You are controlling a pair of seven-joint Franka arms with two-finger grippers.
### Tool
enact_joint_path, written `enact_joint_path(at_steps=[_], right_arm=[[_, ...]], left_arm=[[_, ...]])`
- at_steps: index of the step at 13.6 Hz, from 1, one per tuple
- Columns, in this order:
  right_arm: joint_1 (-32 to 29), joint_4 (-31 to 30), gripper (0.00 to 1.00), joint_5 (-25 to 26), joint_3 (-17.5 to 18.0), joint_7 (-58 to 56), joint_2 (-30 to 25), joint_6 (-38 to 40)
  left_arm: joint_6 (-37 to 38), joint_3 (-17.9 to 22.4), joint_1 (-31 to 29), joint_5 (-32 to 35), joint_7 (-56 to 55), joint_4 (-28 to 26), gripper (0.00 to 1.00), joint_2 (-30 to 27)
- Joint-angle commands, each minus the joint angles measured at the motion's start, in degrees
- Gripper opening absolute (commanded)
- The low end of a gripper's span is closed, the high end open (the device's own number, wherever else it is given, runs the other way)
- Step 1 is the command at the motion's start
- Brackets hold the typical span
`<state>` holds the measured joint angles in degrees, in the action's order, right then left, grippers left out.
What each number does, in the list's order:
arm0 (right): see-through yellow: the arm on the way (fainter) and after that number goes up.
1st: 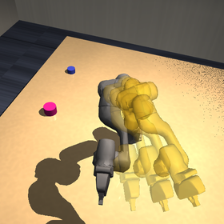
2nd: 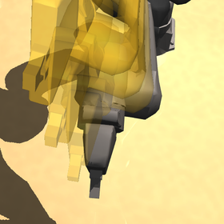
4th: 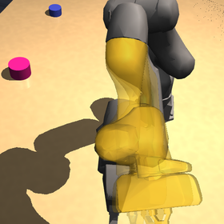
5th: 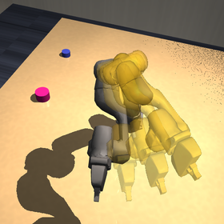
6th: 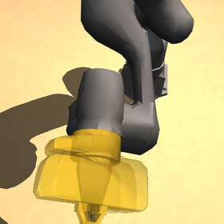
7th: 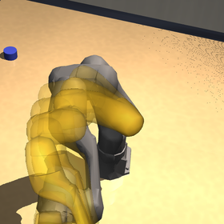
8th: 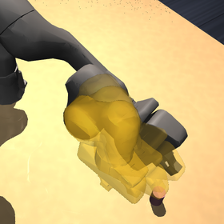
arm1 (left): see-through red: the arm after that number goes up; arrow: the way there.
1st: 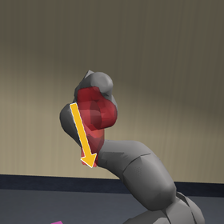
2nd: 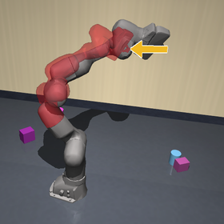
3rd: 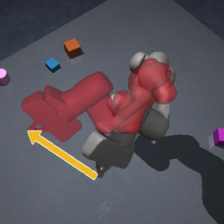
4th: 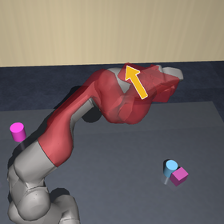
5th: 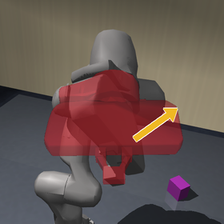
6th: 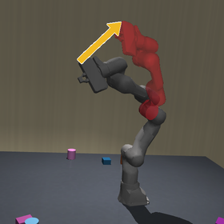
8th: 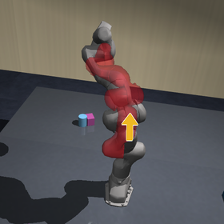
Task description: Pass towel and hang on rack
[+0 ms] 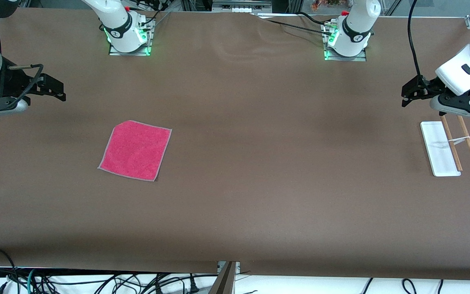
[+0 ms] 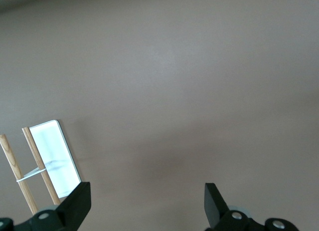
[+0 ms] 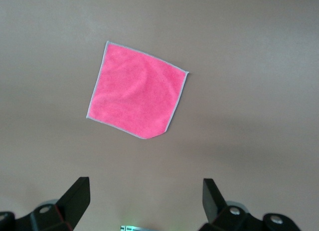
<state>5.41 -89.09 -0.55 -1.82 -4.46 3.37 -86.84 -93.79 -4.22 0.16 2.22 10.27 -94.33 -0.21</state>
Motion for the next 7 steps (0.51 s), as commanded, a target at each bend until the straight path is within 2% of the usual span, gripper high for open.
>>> enact_joint_path(at_steps=[1,7], right_arm=[[0.92,-0.65,1.0,0.55,-0.82,0.94,-0.73,0.18],[1.1,-0.12,1.0,0.99,-0.82,-0.02,-0.29,0.0]], left_arm=[[0.72,-0.09,-0.24,-1.07,-0.51,-0.06,1.0,-0.75],[0.72,-0.18,-0.16,-1.07,-0.51,-0.06,1.0,-0.75]])
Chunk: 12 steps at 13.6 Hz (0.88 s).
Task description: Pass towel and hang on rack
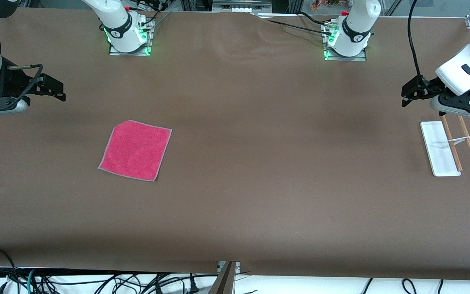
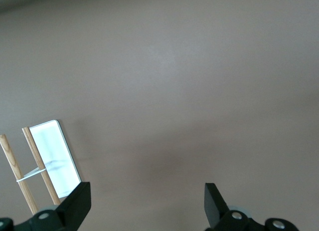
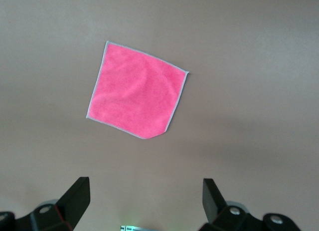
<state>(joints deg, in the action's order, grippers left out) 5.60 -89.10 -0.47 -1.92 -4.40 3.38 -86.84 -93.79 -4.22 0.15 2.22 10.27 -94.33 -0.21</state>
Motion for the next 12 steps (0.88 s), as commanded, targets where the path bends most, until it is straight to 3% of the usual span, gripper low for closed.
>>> enact_joint_path(at_steps=[1,12], right_arm=[[0.9,-0.19,1.0,1.08,-0.71,-0.08,-0.3,0.09],[0.99,0.07,1.0,2.04,-0.63,-0.17,-0.3,0.88]], left_arm=[[0.72,-0.18,-0.15,-1.07,-0.51,-0.06,1.0,-0.75],[0.72,-0.18,-0.15,-1.07,-0.51,-0.06,1.0,-0.75]])
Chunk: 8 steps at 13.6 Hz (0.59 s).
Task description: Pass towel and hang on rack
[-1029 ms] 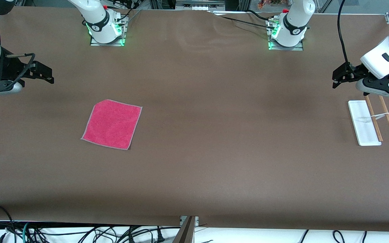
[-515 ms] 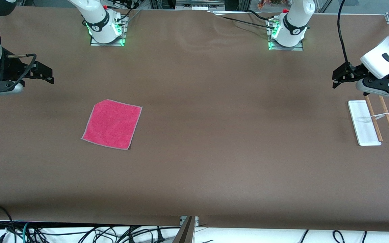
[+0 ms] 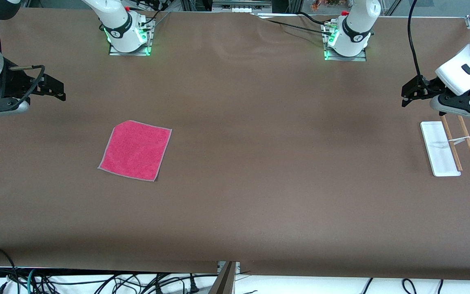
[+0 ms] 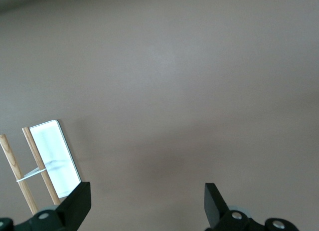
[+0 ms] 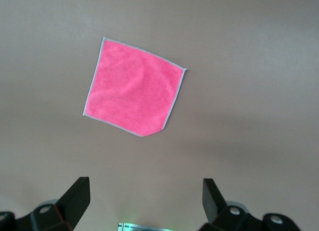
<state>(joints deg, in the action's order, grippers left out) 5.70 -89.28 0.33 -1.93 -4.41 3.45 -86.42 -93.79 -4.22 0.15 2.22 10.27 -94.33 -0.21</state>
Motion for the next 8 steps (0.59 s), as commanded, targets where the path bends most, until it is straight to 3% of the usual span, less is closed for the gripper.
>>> enact_joint_path(at_steps=[1,6,8], right_arm=[[1.06,0.25,1.0,2.12,-0.62,-0.43,-0.29,0.47],[1.24,0.16,1.0,2.56,-0.44,-0.96,0.15,0.38],[0.89,-0.28,1.0,2.57,-0.53,-1.3,3.12,-1.72]], left_arm=[[0.72,-0.18,-0.15,-1.07,-0.51,-0.06,1.0,-0.75],[0.72,-0.18,-0.15,-1.07,-0.51,-0.06,1.0,-0.75],[0.72,-0.18,-0.15,-1.07,-0.51,-0.06,1.0,-0.75]])
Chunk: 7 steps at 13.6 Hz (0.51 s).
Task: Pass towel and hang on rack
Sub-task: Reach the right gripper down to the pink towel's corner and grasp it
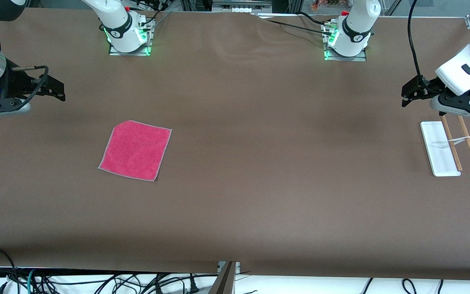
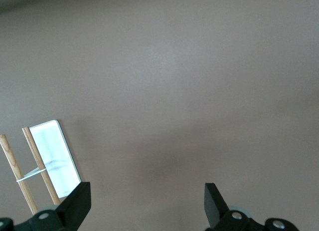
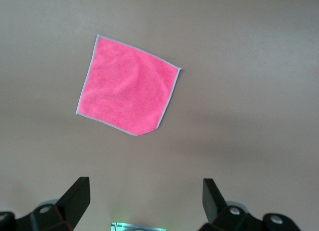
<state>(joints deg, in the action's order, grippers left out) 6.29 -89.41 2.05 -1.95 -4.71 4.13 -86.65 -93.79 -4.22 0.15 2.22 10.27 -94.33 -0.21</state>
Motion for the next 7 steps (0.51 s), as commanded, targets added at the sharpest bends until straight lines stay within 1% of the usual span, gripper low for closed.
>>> enact_joint_path(at_steps=[1,3,5,7], right_arm=[[0.04,-0.85,1.0,0.76,-0.68,-2.22,4.37,-3.95],[-0.75,-4.0,1.0,0.58,-1.29,-5.2,7.54,-10.35],[-2.24,-8.65,1.0,0.06,-1.39,-6.18,10.18,-18.87],[-3.39,-10.61,1.0,-0.21,-1.39,-7.84,14.65,-26.79]], left_arm=[[0.72,-0.18,-0.15,-1.07,-0.51,-0.06,1.0,-0.75],[0.72,-0.18,-0.15,-1.07,-0.51,-0.06,1.0,-0.75],[0.72,-0.18,-0.15,-1.07,-0.51,-0.06,1.0,-0.75],[0.72,-0.18,-0.15,-1.07,-0.51,-0.06,1.0,-0.75]])
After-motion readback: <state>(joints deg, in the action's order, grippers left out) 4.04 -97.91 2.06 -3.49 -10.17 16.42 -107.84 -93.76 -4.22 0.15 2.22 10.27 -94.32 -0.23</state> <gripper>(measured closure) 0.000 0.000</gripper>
